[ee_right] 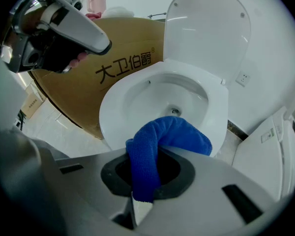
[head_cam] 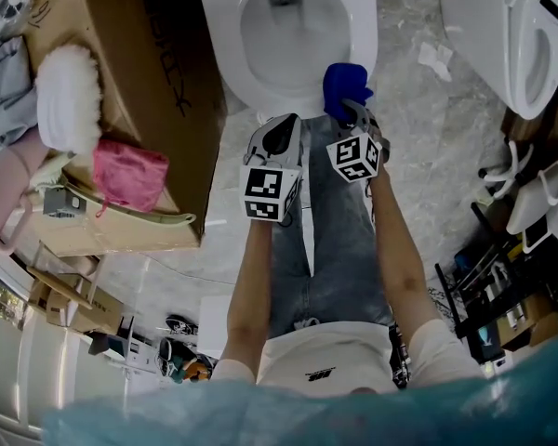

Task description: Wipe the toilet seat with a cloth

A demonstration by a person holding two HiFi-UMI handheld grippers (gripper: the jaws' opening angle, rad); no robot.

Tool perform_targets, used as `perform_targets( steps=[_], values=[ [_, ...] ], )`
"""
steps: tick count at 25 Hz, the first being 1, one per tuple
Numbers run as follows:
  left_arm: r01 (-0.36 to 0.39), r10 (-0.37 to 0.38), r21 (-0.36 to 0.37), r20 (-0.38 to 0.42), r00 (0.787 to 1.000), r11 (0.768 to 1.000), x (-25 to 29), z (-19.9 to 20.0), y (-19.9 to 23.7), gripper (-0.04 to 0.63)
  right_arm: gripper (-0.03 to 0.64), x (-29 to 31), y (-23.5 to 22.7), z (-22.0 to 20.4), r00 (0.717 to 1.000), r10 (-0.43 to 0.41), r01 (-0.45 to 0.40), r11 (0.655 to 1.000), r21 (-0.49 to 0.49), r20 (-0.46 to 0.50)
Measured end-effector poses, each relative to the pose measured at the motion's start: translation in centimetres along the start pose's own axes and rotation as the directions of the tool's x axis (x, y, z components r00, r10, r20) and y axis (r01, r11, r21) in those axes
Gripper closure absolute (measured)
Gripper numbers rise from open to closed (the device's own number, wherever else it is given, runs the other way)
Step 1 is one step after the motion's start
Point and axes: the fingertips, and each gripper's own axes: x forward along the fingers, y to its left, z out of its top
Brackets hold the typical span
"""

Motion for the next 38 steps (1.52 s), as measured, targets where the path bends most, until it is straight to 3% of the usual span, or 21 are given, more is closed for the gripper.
perform_targets(
  steps=[11, 22, 31, 38],
  values=[
    [-0.031, 0.033, -0.044, 0.037, 0.999, 0.999, -2.8, -1.5, 1.8, 0.586, 0.595, 0.3, 4.2, 0.5, 0.999, 0.007, -0.009, 0.999, -0.039, -0.049],
    [-0.084, 0.091, -0.106, 0.055, 0.994, 0.991, -4.6, -3.1, 4.4, 0.586, 0.595, 1.4, 8.1, 2.9, 0.994, 0.075, -0.086, 0.987, -0.132, -0.083],
    [-0.151, 0.161, -0.167, 0.044, 0.986, 0.974, -5.7, -4.7, 6.6, 0.586, 0.595, 2.6, 10.3, 5.5, 0.981, 0.171, -0.189, 0.941, -0.282, -0.086],
    [-0.213, 0.226, -0.215, 0.038, 0.973, 0.953, -6.3, -5.2, 8.5, 0.586, 0.595, 3.9, 11.9, 8.4, 0.965, 0.251, -0.260, 0.879, -0.400, -0.076]
  ],
)
